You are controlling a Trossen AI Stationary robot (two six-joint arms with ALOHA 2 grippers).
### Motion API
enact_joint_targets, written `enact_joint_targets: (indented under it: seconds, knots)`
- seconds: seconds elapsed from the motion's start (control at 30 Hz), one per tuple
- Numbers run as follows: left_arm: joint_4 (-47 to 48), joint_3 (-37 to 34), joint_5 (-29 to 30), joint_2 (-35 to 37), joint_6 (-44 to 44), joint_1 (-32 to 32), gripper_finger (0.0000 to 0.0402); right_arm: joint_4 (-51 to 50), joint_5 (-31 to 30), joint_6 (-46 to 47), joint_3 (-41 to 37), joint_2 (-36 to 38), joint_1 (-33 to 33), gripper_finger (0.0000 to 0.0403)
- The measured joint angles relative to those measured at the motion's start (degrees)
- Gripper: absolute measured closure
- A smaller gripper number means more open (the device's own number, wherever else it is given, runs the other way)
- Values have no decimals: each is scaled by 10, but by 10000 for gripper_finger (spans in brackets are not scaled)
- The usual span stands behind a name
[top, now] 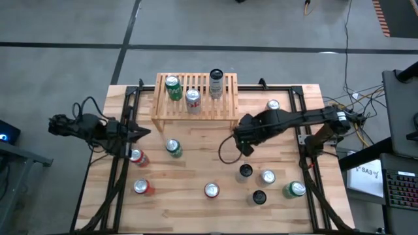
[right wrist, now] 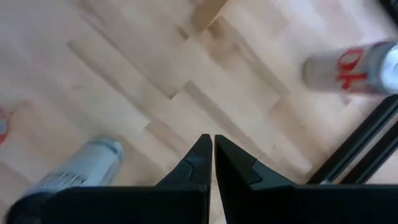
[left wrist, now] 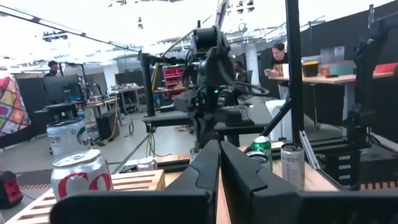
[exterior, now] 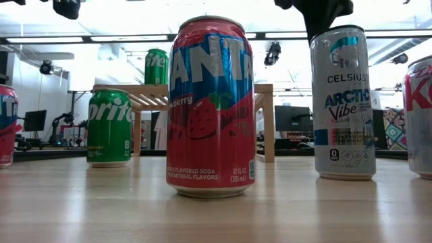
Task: Place canned beverage on shelf
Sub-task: Put the bottom green soda can on the shelf
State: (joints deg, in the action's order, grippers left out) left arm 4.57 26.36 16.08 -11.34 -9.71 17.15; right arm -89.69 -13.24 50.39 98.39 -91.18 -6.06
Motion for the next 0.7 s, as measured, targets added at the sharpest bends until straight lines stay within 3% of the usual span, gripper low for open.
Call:
enact_joint_targets:
  seconds: [0.17,0.33,0.7]
  knots:
    - [2,-13,3,6,5,0,401,6,-5,-68,0,0,50,394]
    - [4,-28,49,10,12,0,401,31,-4,-132,0,0,87,394]
    - [2,-42,59,15,32,0,401,53,-3,-170,-1,0,97,394]
